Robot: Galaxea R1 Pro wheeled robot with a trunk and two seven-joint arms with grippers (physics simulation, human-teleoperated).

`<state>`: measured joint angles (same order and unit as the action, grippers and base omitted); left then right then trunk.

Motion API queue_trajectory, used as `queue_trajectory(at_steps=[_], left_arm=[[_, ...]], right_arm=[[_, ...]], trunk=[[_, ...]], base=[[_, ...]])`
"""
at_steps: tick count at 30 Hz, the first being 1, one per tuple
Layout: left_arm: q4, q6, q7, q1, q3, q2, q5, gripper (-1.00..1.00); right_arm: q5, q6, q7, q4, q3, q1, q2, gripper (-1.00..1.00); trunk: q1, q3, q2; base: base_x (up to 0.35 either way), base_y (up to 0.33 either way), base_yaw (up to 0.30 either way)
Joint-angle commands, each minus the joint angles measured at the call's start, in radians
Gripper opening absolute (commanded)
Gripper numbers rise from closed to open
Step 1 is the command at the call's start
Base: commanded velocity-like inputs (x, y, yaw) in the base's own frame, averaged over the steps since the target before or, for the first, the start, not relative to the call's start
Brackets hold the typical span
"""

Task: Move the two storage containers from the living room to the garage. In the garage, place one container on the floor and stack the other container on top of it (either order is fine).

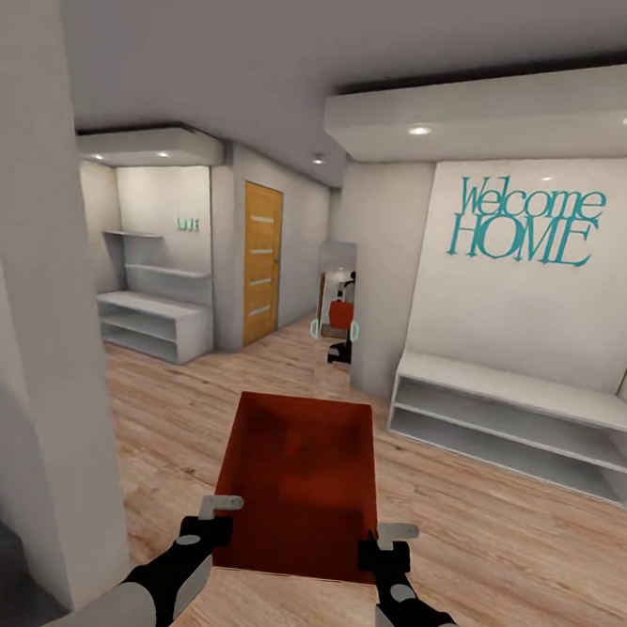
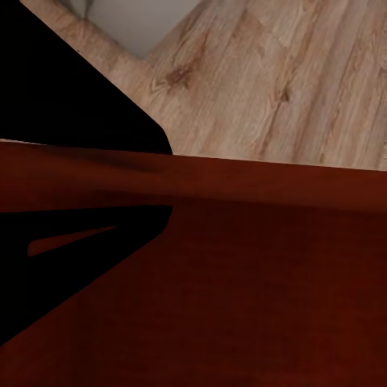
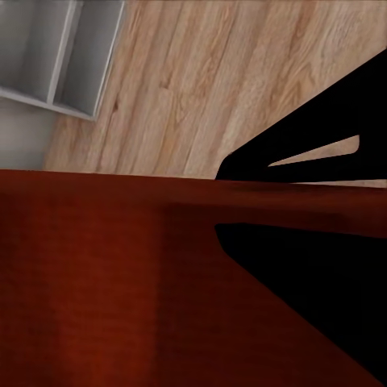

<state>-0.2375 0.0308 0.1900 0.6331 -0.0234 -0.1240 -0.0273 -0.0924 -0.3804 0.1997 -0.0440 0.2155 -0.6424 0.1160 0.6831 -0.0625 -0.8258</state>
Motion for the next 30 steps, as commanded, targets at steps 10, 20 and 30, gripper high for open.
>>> queue_trajectory(at_steps=[10,20,30], left_arm=[[0.004,0.003,0.062,0.0,-0.018,0.0,-0.002,-1.0],[0.004,0.003,0.062,0.0,-0.018,0.0,-0.002,-1.0],[0.004,0.003,0.062,0.0,-0.018,0.0,-0.002,-1.0]], right_arm=[[-0.014,-0.015,0.015,-0.002,-0.033,-0.002,0.001,-1.0],[-0.009,-0.015,0.015,-0.002,-0.033,-0.002,0.001,-1.0],[-0.01,-0.015,0.015,-0.002,-0.033,-0.002,-0.001,-1.0]], trunk=[[0.001,-0.002,-0.001],[0.001,-0.002,-0.001],[0.001,-0.002,-0.001]], base=[[0.322,0.0,0.0],[0.322,0.0,0.0],[0.322,0.0,0.0]])
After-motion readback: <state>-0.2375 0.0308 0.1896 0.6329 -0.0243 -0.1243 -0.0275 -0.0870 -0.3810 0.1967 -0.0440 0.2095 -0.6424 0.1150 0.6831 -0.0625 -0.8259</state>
